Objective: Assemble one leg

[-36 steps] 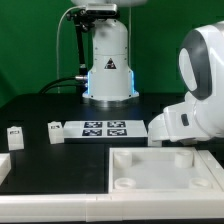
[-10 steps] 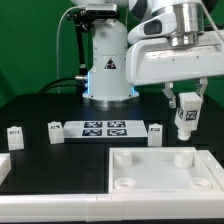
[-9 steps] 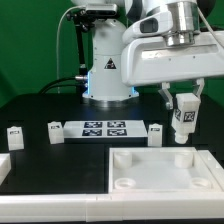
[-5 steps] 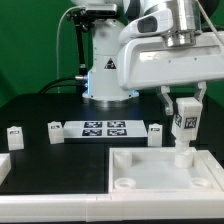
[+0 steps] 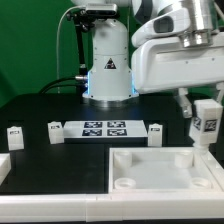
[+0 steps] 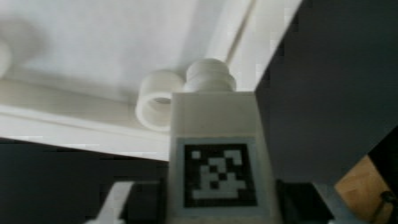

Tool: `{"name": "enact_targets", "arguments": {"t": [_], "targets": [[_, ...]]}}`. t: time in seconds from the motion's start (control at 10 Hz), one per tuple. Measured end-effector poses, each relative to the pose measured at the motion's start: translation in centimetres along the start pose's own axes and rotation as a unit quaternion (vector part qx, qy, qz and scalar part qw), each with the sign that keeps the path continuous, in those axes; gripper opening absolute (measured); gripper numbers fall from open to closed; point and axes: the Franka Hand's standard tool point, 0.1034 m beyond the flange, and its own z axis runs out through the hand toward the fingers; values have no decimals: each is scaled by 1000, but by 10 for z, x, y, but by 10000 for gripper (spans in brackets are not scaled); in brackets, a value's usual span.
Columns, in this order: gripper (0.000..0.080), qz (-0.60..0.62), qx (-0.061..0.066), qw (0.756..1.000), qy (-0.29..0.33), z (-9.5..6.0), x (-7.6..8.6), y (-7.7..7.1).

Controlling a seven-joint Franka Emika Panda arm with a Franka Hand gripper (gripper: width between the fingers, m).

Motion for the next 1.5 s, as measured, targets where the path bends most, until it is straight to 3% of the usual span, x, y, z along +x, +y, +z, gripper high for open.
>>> {"name": "enact_targets", "arguments": {"t": [0.4,0.6,0.9,1.1,1.5], "targets": [[291,-1,1,1000,-7,2,1,1],[292,-4,3,1000,-9,7,31,8],[292,-7,3,1000,-2,14,44,14],[291,-11,3,1000,-5,26,43,25],[292,-9,4,1000,-11,34,34,26]]}}
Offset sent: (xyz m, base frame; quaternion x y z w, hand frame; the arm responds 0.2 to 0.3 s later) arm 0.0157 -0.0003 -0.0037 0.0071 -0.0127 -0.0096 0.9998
